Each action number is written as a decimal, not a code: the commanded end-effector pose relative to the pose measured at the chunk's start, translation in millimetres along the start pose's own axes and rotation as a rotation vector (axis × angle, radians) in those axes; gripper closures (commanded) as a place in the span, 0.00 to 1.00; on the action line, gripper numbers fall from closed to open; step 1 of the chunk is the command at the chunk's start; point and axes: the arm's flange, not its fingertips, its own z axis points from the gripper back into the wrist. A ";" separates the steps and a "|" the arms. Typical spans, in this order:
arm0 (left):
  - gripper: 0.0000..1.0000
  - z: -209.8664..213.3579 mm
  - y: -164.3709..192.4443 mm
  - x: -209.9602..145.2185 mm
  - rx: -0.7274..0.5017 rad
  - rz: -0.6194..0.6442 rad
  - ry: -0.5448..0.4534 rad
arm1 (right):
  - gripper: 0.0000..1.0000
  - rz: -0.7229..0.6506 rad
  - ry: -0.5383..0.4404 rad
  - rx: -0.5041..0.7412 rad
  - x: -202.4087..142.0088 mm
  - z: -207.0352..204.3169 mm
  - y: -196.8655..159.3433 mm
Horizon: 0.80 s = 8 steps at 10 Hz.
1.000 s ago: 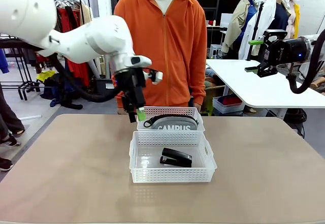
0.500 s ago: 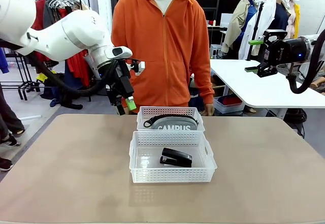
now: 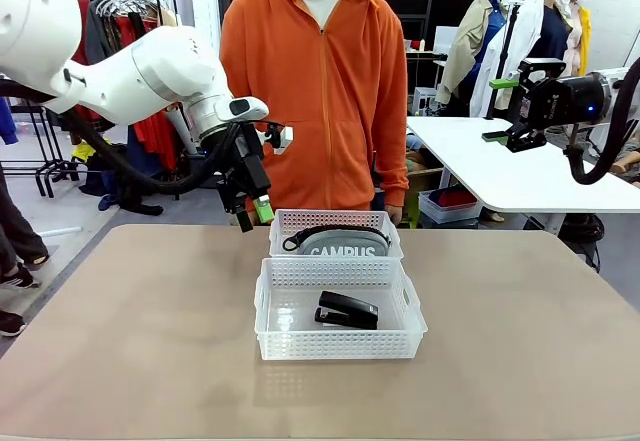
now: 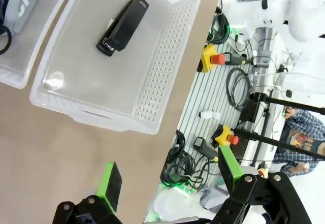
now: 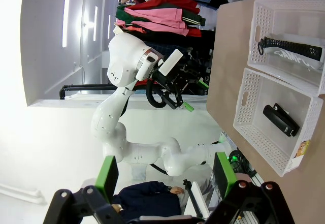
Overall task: Distribute items into two baskets.
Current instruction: Place the picked Stapler into the Organizing basket as instructed by the person.
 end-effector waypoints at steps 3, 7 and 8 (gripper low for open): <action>0.00 48.7 5.9 -24.2 -0.245 0.409 -0.163 | 0.00 0.004 0.001 0.000 -0.2 0.4 2.5; 0.00 103.6 13.6 -85.0 -0.515 0.524 -0.571 | 0.00 0.004 0.001 0.000 -0.2 0.4 2.5; 0.00 111.6 18.4 -97.3 -0.553 0.552 -0.669 | 0.00 0.004 0.001 0.000 -0.2 0.4 2.5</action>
